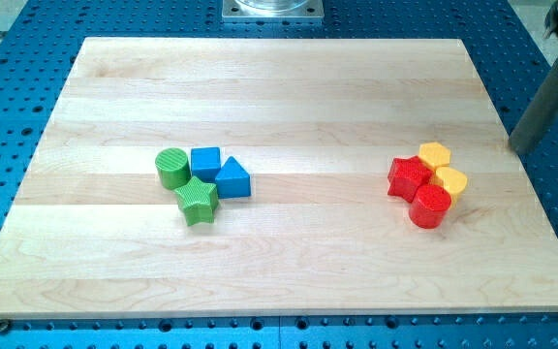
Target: Place your arm at the bottom of the red circle
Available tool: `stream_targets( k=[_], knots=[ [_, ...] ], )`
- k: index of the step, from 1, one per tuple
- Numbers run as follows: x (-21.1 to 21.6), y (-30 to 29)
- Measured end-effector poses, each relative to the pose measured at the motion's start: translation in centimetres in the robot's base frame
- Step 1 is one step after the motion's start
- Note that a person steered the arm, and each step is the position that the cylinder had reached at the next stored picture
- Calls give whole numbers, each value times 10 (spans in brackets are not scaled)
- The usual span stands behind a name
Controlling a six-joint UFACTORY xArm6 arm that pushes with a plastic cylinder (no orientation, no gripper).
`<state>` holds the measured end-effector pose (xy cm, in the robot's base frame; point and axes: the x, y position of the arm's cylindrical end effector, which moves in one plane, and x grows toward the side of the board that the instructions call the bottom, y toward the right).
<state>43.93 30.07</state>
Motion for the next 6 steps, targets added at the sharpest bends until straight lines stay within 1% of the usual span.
stream_targets(
  k=[1, 2, 3, 4, 5, 6],
  knots=[
    [70, -21],
    [36, -109],
    [60, -103],
    [110, -78],
    [145, -203],
    [113, -208]
  ],
)
